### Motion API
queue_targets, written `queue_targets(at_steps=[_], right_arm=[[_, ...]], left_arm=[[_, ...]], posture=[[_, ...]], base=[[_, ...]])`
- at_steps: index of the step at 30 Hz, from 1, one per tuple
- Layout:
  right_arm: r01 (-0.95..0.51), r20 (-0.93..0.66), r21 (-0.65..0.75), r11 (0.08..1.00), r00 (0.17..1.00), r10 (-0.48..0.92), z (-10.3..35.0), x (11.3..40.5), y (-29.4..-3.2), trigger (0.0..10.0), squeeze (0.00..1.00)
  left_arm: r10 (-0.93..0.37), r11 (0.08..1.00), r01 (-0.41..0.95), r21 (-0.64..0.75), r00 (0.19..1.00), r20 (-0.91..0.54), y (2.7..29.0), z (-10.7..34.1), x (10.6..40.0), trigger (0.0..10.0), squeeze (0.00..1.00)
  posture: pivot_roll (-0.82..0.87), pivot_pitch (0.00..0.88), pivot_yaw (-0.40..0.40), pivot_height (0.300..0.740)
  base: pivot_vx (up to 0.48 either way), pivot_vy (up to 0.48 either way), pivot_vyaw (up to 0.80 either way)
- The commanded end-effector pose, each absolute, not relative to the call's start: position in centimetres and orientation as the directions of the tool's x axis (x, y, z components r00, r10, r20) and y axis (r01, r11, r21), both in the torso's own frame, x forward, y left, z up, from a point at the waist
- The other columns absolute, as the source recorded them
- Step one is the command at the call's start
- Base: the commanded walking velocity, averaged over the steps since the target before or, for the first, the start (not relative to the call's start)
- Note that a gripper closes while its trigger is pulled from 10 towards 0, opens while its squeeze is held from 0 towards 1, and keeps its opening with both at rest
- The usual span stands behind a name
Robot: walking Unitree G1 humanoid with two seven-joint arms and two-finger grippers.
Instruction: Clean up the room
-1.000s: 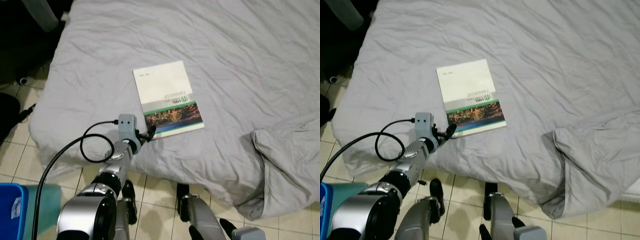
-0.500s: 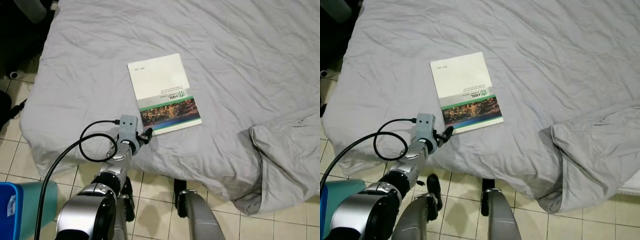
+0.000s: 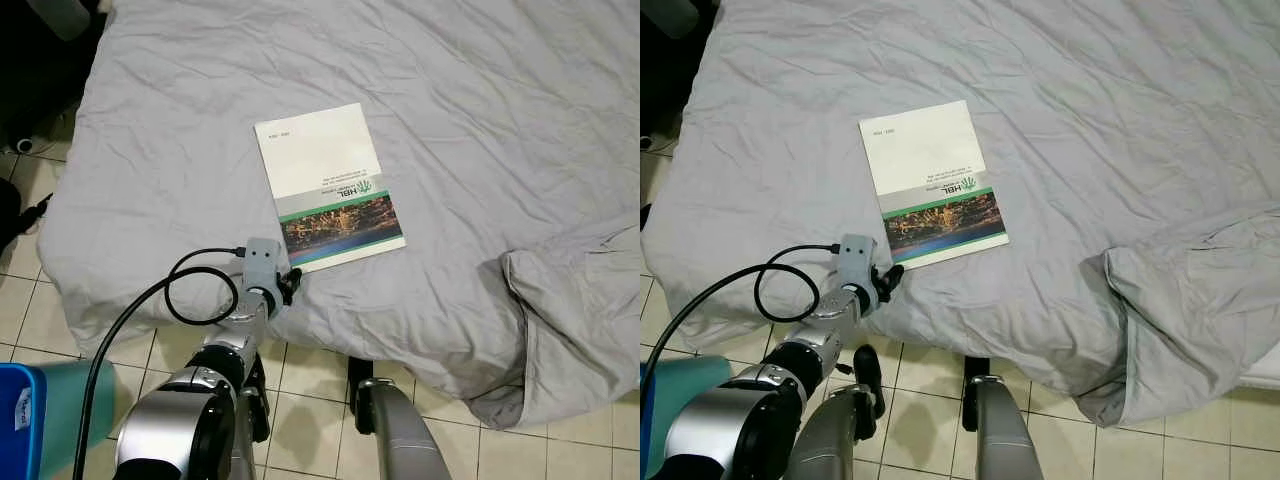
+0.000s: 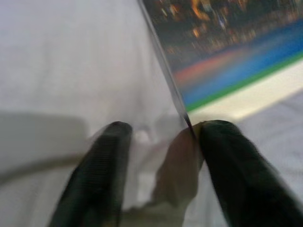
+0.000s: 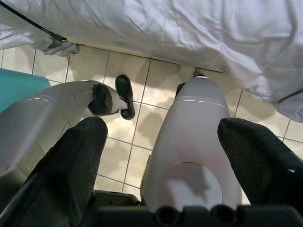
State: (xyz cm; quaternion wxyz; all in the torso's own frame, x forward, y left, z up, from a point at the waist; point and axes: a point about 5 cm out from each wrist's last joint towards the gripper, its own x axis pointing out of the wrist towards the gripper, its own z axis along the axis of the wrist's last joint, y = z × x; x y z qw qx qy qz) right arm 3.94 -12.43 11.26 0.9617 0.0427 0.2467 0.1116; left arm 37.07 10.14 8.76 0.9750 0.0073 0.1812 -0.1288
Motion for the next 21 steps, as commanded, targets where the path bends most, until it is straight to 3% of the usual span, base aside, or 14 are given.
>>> queue_targets(at_steps=[1, 7, 10, 15, 16, 18, 19, 21], right_arm=[[-0.196, -0.507, 0.147, 0.97, 0.827, 0.244, 10.7, 3.2, -12.2, 10.0, 0.0], [-0.196, -0.503, 0.14, 0.97, 0.83, 0.241, 9.9, 3.8, -12.4, 10.0, 0.0], [-0.199, -0.484, 0.136, 0.971, 0.841, 0.24, 9.4, 4.6, -12.5, 10.0, 0.0], [-0.205, -0.4, 0.138, 0.969, 0.883, 0.243, 8.3, 8.2, -13.1, 10.0, 0.0], [-0.204, -0.386, 0.138, 0.969, 0.89, 0.242, 7.7, 9.1, -13.4, 10.0, 0.0], [-0.203, -0.357, 0.135, 0.97, 0.903, 0.239, 7.7, 10.1, -13.6, 10.0, 0.0], [-0.197, -0.335, 0.129, 0.972, 0.914, 0.23, 7.4, 11.3, -13.9, 10.0, 0.0], [-0.18, -0.282, 0.114, 0.977, 0.937, 0.205, 7.2, 13.5, -14.5, 10.0, 0.0]], left_arm=[[-0.306, 0.945, 0.32, -0.067, 0.793, -0.527, 9.1, 4.7, 34.4, 0.0, 0.0], [-0.396, 0.905, 0.41, -0.111, 0.718, -0.572, 7.9, 2.4, 32.3, 0.0, 0.0], [-0.417, 0.888, 0.453, -0.076, 0.725, -0.548, 7.9, 1.8, 31.5, 0.0, 0.0], [-0.441, 0.886, 0.462, 0.044, 0.868, -0.23, 9.9, 3.2, 30.4, 0.0, 0.0], [-0.445, 0.886, 0.46, 0.056, 0.878, -0.176, 10.3, 3.7, 29.8, 0.0, 0.0], [-0.448, 0.886, 0.456, 0.08, 0.889, -0.098, 10.8, 5.2, 28.7, 0.0, 0.0], [-0.45, 0.887, 0.455, 0.084, 0.89, -0.068, 10.8, 5.9, 28.2, 0.0, 0.0], [-0.457, 0.885, 0.454, 0.101, 0.889, 0.007, 10.9, 8.2, 26.8, 0.0, 0.0]], posture=[[-0.37, 0.704, 0.001, 0.74], [-0.32, 0.685, 0.021, 0.74], [-0.3, 0.661, 0.031, 0.74], [-0.21, 0.518, 0.064, 0.74], [-0.17, 0.463, 0.075, 0.74], [-0.17, 0.463, 0.075, 0.74], [-0.11, 0.379, 0.093, 0.74], [-0.07, 0.322, 0.103, 0.74]], base=[[0.0, 0.0, 0.0], [0.0, 0.0, 0.0], [0.0, 0.0, 0.0], [0.0, 0.0, 0.0], [0.0, 0.0, 0.0], [0.0, 0.0, 0.0], [0.0, 0.0, 0.0], [0.0, 0.0, 0.0]])
